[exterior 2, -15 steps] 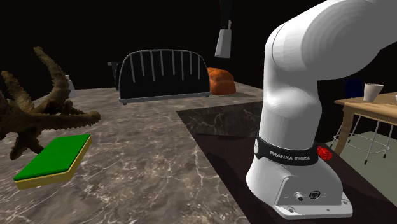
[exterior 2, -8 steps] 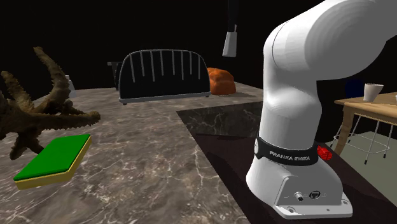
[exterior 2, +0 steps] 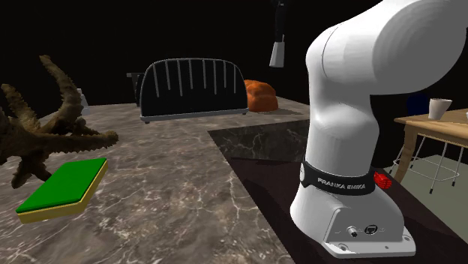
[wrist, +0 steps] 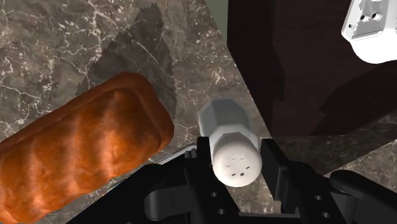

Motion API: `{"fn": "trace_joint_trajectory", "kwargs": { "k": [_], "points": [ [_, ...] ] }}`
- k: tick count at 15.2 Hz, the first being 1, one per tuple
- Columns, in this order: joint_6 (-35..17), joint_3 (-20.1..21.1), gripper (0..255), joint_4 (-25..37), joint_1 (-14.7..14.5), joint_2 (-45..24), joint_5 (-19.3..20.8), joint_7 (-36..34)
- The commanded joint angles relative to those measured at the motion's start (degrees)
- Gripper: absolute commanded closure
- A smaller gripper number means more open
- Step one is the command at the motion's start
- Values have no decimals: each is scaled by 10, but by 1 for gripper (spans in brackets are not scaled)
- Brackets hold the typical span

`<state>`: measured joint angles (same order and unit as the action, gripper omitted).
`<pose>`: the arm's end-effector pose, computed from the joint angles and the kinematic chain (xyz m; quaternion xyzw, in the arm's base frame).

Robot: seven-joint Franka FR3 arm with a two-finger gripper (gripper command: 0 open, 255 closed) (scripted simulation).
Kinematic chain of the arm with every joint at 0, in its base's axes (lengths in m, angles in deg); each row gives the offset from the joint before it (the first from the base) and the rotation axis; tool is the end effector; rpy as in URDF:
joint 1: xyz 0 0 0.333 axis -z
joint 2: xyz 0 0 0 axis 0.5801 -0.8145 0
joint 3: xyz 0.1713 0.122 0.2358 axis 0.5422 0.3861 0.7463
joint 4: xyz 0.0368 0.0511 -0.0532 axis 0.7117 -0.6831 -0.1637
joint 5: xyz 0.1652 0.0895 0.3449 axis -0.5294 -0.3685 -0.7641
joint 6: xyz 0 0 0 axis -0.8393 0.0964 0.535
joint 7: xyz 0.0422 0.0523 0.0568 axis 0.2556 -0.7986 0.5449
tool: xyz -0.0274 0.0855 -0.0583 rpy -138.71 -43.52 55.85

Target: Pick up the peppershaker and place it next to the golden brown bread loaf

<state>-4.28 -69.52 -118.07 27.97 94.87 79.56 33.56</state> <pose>0.1008 -0.4279 0.5645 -0.9992 0.0135 -0.0015 0.0368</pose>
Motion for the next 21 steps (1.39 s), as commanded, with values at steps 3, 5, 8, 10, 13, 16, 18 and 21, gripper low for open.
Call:
{"fn": "trace_joint_trajectory", "kwargs": {
  "k": [3, 5, 8, 10, 13, 16, 18, 21],
  "points": [
    [-2, -77, 255, 85, -53, -31, 23, 56],
    [-1, -117, 255, 130, -86, -45, 31, 81],
    [5, -181, 255, 205, -146, -59, 44, 118],
    [12, -226, 255, 261, -192, -63, 54, 143],
    [30, -294, 255, 358, -273, -60, 73, 181],
    [57, -361, 255, 476, -368, -44, 100, 223],
    [75, -394, 255, 547, -421, -32, 118, 248],
    [53, -388, 255, 510, -400, -25, 119, 238]
  ]
}}
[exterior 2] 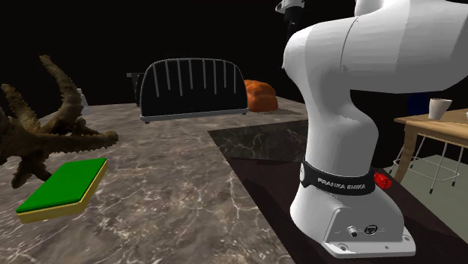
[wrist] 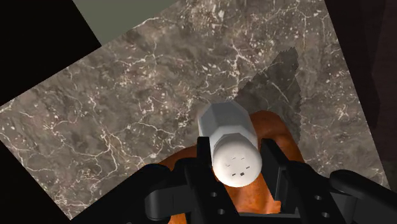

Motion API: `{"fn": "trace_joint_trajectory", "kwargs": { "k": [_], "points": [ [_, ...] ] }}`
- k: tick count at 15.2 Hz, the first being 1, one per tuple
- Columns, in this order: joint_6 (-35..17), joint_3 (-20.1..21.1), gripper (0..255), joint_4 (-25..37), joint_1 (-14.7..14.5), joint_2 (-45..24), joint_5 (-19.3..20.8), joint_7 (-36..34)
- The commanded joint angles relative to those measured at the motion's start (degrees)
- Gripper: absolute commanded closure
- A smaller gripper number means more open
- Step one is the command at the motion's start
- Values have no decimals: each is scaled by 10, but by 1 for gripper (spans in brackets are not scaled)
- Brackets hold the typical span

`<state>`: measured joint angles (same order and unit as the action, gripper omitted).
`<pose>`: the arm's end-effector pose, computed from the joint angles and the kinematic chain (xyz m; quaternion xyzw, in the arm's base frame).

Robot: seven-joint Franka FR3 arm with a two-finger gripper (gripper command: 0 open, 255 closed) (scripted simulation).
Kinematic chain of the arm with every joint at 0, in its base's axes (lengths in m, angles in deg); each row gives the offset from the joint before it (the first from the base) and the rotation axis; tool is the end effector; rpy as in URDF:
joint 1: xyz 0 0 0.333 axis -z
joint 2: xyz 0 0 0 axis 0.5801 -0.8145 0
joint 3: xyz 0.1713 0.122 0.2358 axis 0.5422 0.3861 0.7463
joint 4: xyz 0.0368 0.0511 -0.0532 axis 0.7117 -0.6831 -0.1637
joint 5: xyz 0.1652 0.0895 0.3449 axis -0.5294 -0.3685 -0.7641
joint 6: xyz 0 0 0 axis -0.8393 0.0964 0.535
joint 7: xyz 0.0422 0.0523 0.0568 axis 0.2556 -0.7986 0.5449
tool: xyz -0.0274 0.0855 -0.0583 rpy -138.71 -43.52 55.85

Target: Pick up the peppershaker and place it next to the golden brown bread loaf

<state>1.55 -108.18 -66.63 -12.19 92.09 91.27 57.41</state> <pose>0.0324 -0.6643 0.5523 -0.9992 0.0135 -0.0011 0.0365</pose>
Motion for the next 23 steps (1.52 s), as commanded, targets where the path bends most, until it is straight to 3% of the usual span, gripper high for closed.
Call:
{"fn": "trace_joint_trajectory", "kwargs": {
  "k": [1, 11, 23],
  "points": [
    [-12, 0, 255, -16, 8, 5, 2, -4],
    [-76, 1, 255, -109, 53, 30, 14, -28],
    [-142, -16, 255, -187, 81, 62, 40, -50]
  ]
}}
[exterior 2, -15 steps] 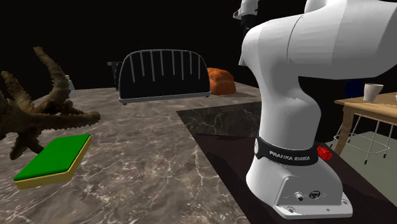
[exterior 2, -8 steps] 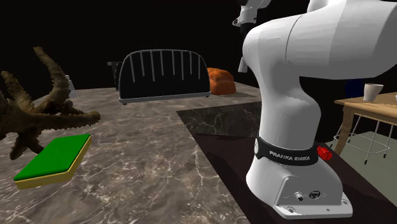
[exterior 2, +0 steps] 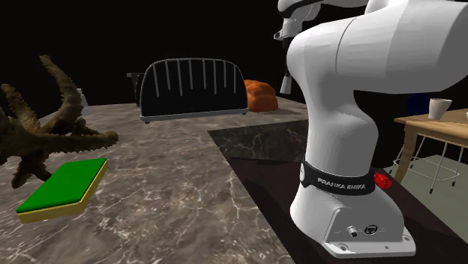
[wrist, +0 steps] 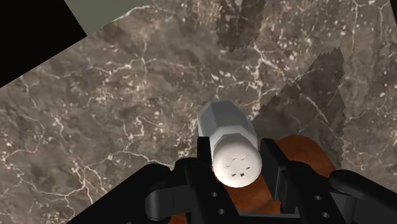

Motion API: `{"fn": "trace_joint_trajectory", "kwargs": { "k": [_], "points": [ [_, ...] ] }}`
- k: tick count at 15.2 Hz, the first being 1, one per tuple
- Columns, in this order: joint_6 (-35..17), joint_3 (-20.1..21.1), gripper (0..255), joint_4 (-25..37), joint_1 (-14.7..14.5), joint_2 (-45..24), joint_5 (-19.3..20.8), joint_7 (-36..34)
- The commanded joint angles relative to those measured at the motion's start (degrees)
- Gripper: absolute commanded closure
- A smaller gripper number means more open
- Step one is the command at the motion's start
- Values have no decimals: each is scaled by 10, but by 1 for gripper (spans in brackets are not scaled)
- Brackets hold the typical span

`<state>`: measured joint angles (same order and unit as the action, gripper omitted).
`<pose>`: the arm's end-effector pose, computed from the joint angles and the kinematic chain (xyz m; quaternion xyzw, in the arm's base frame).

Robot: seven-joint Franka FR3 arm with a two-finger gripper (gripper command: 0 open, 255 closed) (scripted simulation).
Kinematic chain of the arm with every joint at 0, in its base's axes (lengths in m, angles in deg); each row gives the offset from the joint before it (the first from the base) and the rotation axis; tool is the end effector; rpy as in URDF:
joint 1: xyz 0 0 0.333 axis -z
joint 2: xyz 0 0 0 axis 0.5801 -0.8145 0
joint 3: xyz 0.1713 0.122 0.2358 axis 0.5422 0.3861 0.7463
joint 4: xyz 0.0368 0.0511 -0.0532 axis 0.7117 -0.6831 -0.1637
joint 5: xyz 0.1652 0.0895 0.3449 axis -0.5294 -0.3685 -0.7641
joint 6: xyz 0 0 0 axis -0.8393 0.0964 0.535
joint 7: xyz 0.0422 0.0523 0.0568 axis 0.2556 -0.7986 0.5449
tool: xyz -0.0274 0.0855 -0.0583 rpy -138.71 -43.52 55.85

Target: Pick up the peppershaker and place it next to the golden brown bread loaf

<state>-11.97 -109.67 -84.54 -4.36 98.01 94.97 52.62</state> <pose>0.0320 -0.6663 0.4322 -0.9992 0.0135 -0.0008 0.0365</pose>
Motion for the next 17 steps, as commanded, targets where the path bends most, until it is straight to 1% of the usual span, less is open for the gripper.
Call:
{"fn": "trace_joint_trajectory", "kwargs": {
  "k": [1, 10, 17],
  "points": [
    [-12, -4, 255, -13, 4, 6, 5, -4],
    [-55, -26, 255, -52, 12, 30, 29, -17],
    [-55, -26, 255, -52, 12, 30, 29, -17]
  ]
}}
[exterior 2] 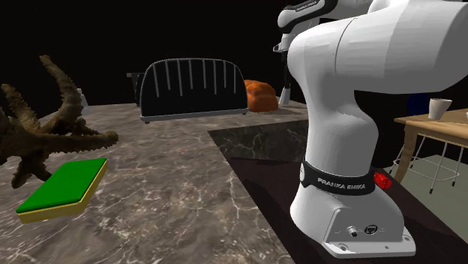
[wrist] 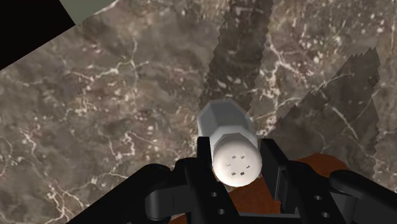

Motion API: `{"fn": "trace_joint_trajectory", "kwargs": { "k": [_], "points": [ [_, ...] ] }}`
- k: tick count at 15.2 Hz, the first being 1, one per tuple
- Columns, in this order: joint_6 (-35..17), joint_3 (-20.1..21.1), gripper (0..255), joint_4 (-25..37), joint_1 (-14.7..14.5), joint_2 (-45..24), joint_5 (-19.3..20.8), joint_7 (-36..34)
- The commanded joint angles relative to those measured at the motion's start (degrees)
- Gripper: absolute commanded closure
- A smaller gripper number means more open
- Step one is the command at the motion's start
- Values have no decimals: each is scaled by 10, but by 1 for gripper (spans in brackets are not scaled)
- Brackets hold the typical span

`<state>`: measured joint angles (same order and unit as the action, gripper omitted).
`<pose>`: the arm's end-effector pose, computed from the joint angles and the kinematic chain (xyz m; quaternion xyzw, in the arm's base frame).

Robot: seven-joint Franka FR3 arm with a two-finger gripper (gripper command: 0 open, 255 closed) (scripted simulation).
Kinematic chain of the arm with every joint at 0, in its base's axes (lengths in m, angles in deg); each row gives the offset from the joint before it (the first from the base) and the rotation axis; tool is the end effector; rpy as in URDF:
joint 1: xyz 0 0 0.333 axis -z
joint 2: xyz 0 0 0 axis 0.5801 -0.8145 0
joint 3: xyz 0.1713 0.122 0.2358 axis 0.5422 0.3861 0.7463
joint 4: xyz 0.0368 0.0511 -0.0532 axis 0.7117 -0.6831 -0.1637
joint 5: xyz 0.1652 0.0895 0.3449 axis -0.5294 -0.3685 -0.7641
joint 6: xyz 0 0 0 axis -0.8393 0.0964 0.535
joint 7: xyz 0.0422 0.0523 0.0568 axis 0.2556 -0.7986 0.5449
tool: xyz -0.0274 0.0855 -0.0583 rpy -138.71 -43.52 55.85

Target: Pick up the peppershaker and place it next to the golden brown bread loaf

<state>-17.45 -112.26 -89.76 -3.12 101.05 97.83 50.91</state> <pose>0.0321 -0.6658 0.3749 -0.9992 0.0135 -0.0010 0.0364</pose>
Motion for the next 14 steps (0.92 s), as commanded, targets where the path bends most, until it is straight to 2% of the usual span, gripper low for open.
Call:
{"fn": "trace_joint_trajectory", "kwargs": {
  "k": [1, 6, 10, 14],
  "points": [
    [0, 0, 0, 0, 0, 0, 0, 0],
    [0, 0, 0, 0, 0, 0, 0, 0],
    [49, 20, 0, 54, -17, -25, -24, 17],
    [49, 20, 0, 54, -17, -25, -24, 17]
  ]
}}
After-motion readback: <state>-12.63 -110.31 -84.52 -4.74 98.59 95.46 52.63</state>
